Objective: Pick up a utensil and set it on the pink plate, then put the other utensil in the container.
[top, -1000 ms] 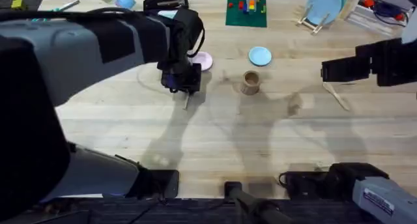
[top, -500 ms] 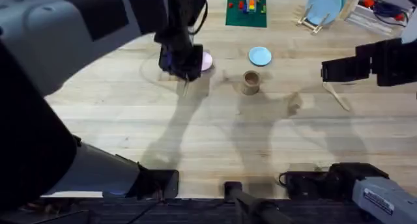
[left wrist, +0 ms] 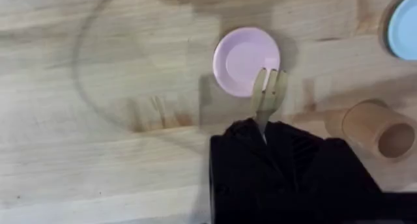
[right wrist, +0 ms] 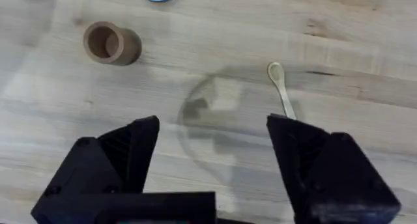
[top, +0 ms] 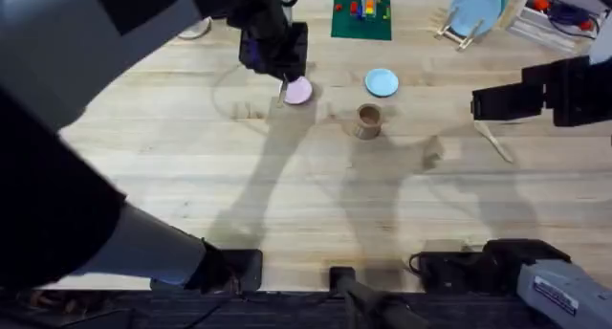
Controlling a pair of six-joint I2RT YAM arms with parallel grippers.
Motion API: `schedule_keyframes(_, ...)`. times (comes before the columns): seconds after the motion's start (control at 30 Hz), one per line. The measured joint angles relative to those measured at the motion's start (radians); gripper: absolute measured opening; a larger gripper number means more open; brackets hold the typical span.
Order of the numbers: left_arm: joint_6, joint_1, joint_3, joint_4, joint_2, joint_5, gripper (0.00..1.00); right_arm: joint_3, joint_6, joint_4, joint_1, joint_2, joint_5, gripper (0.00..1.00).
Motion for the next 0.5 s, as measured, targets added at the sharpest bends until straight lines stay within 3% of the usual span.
schedule_keyframes(0.07,0.019,0.0,0.088,-0.001,0.089,0.002,0.042,0.0,0.0,0.0,0.0,0.0,0.0,0.995)
schedule_keyframes(0.2,0.03,0.0,0.155,-0.002,0.171,0.002,0.042,0.0,0.0,0.0,0.0,0.0,0.0,0.994)
schedule_keyframes(0.5,0.035,0.018,0.175,-0.008,0.262,0.005,0.043,0.0,0.0,0.0,0.0,0.0,0.0,0.993)
